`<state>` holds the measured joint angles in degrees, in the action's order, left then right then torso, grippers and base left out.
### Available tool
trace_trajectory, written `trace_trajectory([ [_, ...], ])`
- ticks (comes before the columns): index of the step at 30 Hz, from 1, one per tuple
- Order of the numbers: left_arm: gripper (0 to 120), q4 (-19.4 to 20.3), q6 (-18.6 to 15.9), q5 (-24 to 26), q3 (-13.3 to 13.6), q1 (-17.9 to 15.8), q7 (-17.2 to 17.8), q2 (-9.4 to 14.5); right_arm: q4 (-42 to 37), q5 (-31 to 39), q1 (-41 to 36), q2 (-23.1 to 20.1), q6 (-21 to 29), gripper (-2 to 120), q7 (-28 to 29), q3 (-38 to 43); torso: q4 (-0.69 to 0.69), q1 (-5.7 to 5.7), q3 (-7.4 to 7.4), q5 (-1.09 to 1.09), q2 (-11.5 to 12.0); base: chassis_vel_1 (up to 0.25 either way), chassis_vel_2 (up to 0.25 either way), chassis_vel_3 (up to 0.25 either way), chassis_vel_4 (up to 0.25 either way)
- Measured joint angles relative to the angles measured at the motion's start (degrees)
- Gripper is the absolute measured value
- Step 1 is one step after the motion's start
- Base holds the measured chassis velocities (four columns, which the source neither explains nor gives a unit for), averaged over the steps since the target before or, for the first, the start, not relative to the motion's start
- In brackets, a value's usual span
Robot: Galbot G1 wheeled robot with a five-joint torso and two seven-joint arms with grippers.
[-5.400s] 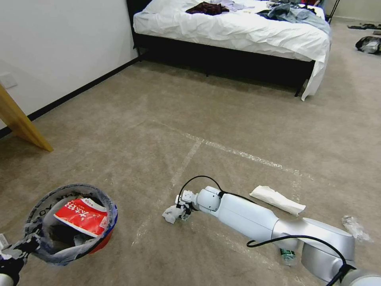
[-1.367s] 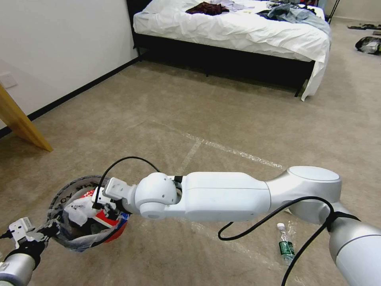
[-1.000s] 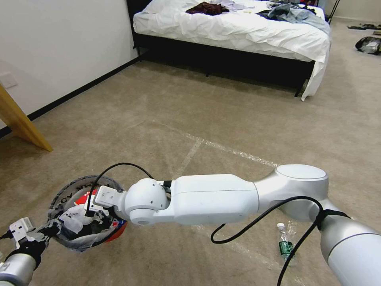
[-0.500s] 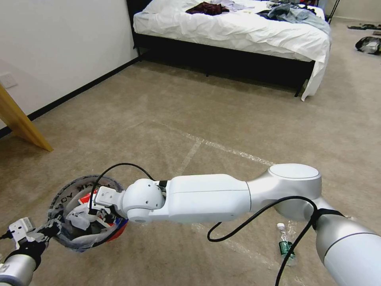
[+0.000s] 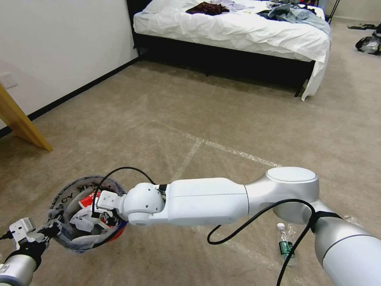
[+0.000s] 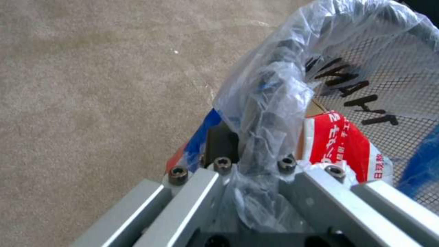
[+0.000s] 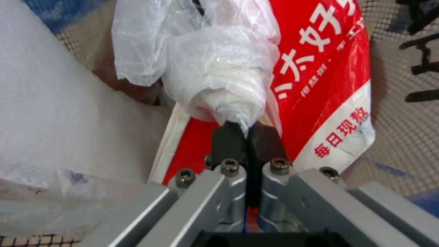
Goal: Pick up the trash bin and place the garbage on the floor into it.
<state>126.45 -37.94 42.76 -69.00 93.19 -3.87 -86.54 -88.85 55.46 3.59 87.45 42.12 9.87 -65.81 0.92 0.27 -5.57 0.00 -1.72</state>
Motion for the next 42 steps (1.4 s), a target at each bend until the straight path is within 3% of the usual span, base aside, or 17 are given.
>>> trace_trajectory([
  [20, 1, -0.7, 0.3, -0.5, 0.2, 0.0, -0.3, -0.2, 2.1, -0.8, -1.3, 2.0, 0.0, 1, 0.6, -0.9, 0.00, 0.00, 0.00, 0.00, 0.0, 0.000, 0.000, 0.000, 0.000],
  [25, 1, -0.9, 0.3, -0.6, 0.3, -0.1, -0.3, -0.2, 1.8, -0.8, -1.3, 1.5, 0.0, 24, 1.4, -0.9, 0.00, 0.00, 0.00, 0.00, 0.0, 0.000, 0.000, 0.000, 0.000],
  [32, 1, -1.5, 0.3, -0.8, 0.4, -0.3, -0.4, -0.1, 0.9, -0.5, -0.7, 0.7, 0.0, 44, 1.6, -0.7, 0.00, 0.00, 0.00, 0.00, 0.0, 0.000, 0.000, 0.000, 0.000],
  [34, 1, -1.8, 0.4, -1.0, 0.4, -0.4, -0.5, -0.1, 0.6, -0.4, -0.2, 0.1, 0.0, 57, 1.6, -0.5, 0.00, 0.00, 0.00, 0.00, 0.0, 0.000, 0.000, 0.000, 0.000],
  [42, 1, -2.1, 0.4, -1.1, 0.5, -0.7, -0.8, -0.1, -0.8, 0.0, 0.8, -0.9, 0.0, 84, 1.5, 0.3, 0.00, 0.00, 0.00, 0.00, 0.0, 0.000, 0.000, 0.000, 0.000],
])
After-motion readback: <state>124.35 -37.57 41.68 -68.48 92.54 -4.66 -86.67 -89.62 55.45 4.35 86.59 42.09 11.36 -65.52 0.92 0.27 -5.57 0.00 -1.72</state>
